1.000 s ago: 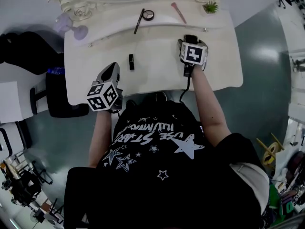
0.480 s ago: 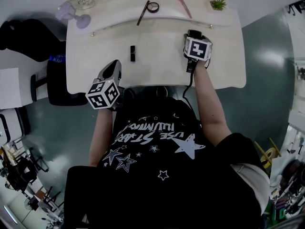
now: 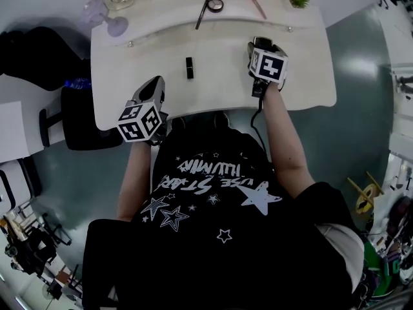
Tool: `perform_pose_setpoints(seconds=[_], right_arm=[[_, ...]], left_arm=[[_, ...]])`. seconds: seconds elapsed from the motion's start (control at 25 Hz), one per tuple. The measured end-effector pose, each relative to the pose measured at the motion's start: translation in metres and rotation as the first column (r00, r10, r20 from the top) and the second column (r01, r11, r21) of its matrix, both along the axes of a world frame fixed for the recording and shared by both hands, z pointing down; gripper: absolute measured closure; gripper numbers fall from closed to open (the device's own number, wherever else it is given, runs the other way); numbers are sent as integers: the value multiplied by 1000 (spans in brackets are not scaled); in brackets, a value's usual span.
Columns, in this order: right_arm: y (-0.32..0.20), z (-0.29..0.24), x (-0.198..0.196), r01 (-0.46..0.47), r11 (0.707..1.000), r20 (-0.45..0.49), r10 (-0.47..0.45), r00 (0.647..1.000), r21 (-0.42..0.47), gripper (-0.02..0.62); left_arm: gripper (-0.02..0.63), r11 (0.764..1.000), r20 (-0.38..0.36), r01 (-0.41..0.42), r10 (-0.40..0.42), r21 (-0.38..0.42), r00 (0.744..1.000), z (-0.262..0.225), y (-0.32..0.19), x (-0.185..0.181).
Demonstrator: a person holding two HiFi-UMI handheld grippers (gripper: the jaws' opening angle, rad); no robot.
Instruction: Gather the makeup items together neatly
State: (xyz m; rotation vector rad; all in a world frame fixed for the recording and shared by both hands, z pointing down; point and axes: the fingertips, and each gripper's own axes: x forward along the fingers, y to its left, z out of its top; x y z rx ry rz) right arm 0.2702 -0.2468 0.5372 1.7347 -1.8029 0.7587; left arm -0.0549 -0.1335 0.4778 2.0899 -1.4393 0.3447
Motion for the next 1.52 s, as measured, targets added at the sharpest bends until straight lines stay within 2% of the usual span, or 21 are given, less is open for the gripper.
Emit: perform_pose_setpoints(seconds=[0.44, 0.84, 1.08, 1.52], right_arm=[[36, -13, -91, 44, 999, 6, -44, 999, 9, 232], [51, 3, -160, 133, 991, 11, -133, 991, -27, 232], [57, 18, -180, 164, 985, 26, -163, 986, -54, 232], [62, 32, -177, 191, 979, -32, -194, 981, -76, 232]], left_arm=[[604, 992, -34, -130, 130, 6, 991, -2, -11, -33], [604, 985, -71, -173, 173, -3, 982, 8, -18, -68], [604, 981, -89, -191, 189, -20, 978, 18, -17, -81], [604, 966, -100, -255, 251, -33, 963, 25, -16, -87]])
